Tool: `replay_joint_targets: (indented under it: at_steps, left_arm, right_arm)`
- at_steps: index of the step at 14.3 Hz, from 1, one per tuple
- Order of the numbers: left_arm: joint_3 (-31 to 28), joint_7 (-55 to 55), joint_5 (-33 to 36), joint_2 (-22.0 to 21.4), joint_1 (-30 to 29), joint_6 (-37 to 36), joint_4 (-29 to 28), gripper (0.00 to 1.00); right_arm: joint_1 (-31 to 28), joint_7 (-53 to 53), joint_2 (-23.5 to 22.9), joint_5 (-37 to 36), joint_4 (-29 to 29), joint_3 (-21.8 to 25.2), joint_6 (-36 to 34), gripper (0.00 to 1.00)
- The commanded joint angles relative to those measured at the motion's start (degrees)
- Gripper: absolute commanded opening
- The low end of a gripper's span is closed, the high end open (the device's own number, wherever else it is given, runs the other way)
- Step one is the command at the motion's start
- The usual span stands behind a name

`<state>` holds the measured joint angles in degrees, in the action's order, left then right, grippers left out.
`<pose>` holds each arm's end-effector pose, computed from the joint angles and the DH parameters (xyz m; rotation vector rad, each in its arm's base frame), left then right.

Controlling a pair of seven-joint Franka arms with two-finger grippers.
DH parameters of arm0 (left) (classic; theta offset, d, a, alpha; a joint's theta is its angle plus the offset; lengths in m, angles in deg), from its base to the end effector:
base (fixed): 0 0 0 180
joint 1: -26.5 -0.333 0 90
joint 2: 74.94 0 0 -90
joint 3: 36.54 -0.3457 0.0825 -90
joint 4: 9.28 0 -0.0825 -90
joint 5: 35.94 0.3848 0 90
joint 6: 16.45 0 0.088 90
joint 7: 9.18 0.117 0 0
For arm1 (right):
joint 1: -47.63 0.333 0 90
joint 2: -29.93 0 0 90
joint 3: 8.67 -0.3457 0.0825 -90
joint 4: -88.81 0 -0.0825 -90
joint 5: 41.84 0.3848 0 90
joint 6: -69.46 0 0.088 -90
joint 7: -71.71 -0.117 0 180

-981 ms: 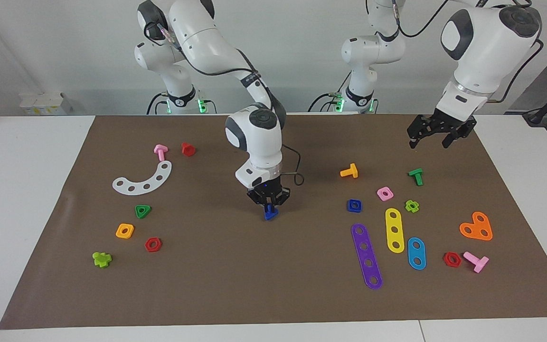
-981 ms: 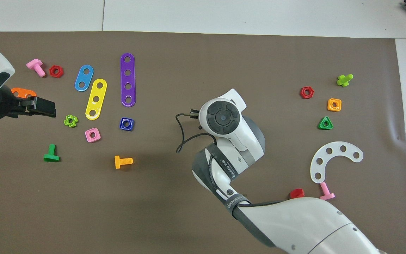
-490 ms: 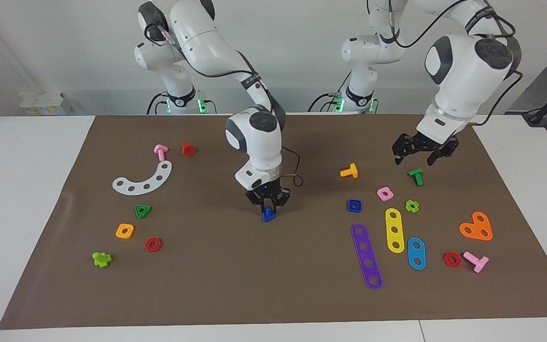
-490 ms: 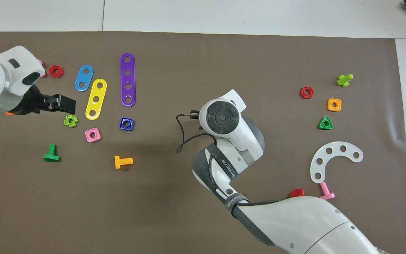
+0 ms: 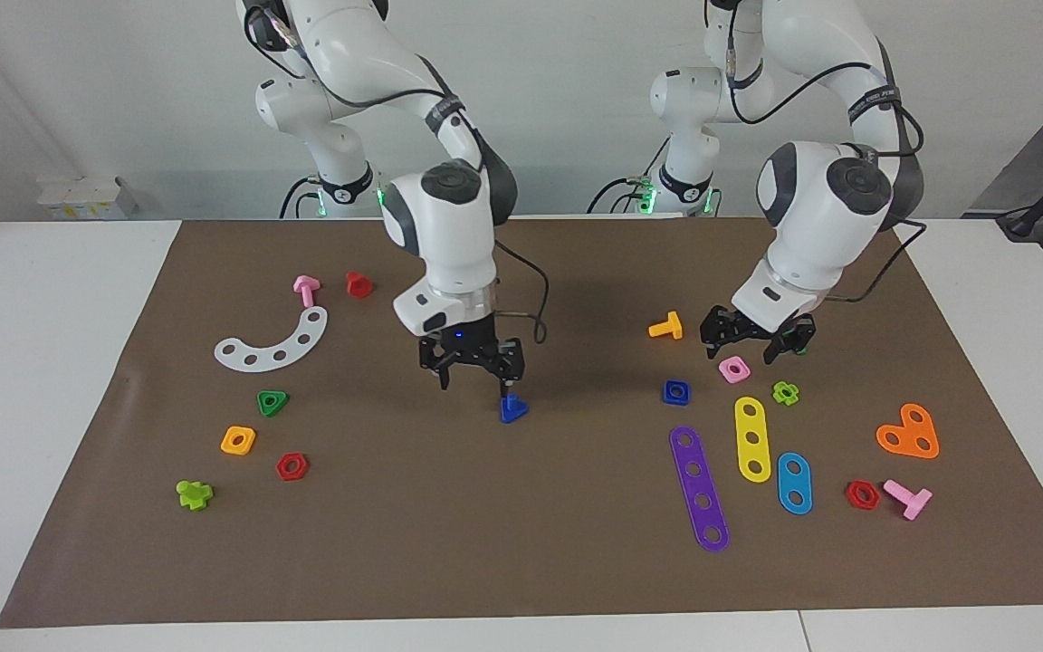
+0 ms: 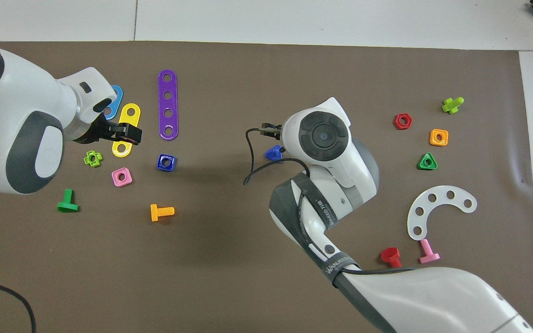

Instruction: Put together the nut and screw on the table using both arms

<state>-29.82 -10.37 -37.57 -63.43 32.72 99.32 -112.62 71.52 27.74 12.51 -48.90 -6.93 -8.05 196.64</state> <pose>0.6081 -0.1373 0.4537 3.0767 -0.2938 0.0172 0.6284 0.2657 0.4708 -3.0370 0.4558 -0.4083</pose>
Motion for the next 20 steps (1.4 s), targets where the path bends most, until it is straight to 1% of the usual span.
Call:
replay_joint_targets:
  at_steps: [1, 3, 5, 6, 8, 10, 11, 12, 13, 15, 16, 17, 20]
  left_arm:
    - [-0.7, -0.7, 0.4, 1.0, 1.3, 5.1, -2.9, 0.92]
    - [-0.7, -0.6, 0.4, 3.1, 1.8, 9.4, -4.3, 0.89]
    - [-0.7, 0.0, 0.5, 6.1, 3.4, 11.9, -4.6, 0.87]
    - [-0.7, 0.2, 0.5, 7.2, 3.9, 12.9, -4.7, 0.86]
    - [-0.7, 4.0, 0.5, 7.4, 4.0, 13.4, -5.6, 0.85]
    - [-0.6, 8.3, 0.5, 7.2, 4.1, 13.2, -6.5, 0.84]
    - [-0.6, 8.4, 0.5, 6.9, 4.2, 13.7, -7.7, 0.82]
    - [-0.6, 8.4, 0.5, 6.9, 4.2, 13.9, -8.3, 0.82]
    - [-0.6, 8.3, 0.5, 6.9, 4.8, 13.6, -8.5, 0.81]
    - [-0.7, 7.5, 0.4, 6.5, 5.0, 13.9, -10.1, 0.8]
    - [-0.7, 6.7, 0.4, 6.2, 5.0, 14.0, -10.9, 0.77]
    - [-0.7, 6.2, 0.4, 6.1, 5.0, 14.0, -11.2, 0.77]
    - [-0.7, 5.7, 0.4, 5.9, 4.9, 14.0, -11.4, 0.75]
  right_arm:
    - [-6.4, 4.3, 6.3, -0.4, -1.6, -0.8, -4.5, 1.0]
    - [-10.9, 9.8, 9.7, -0.3, -1.6, -0.9, -7.9, 1.0]
    - [-14.2, 15.1, 12.7, 0.0, -1.5, -0.9, -11.6, 1.0]
    - [-15.5, 17.7, 14.3, 1.4, -1.3, -0.8, -13.9, 1.0]
    - [-18.2, 24.6, 17.2, 3.4, -0.8, -0.5, -19.4, 1.0]
    - [-19.9, 27.8, 19.7, 4.5, -0.6, -0.5, -23.3, 1.0]
    - [-20.2, 28.0, 20.3, 4.7, -0.3, -0.4, -25.2, 1.0]
    - [-20.4, 28.6, 20.3, 4.7, 1.1, -0.1, -28.7, 1.0]
    - [-20.5, 30.6, 20.3, 4.8, 1.1, 0.1, -30.4, 1.0]
    - [-21.6, 31.7, 20.1, 5.8, 1.2, 0.2, -31.1, 1.0]
    - [-21.7, 31.8, 20.2, 6.6, 1.5, 0.3, -32.4, 1.0]
    - [-21.6, 32.4, 20.2, 6.5, 1.6, 0.3, -34.1, 1.0]
    - [-22.2, 35.9, 20.2, 5.8, 2.0, 0.7, -35.1, 1.0]
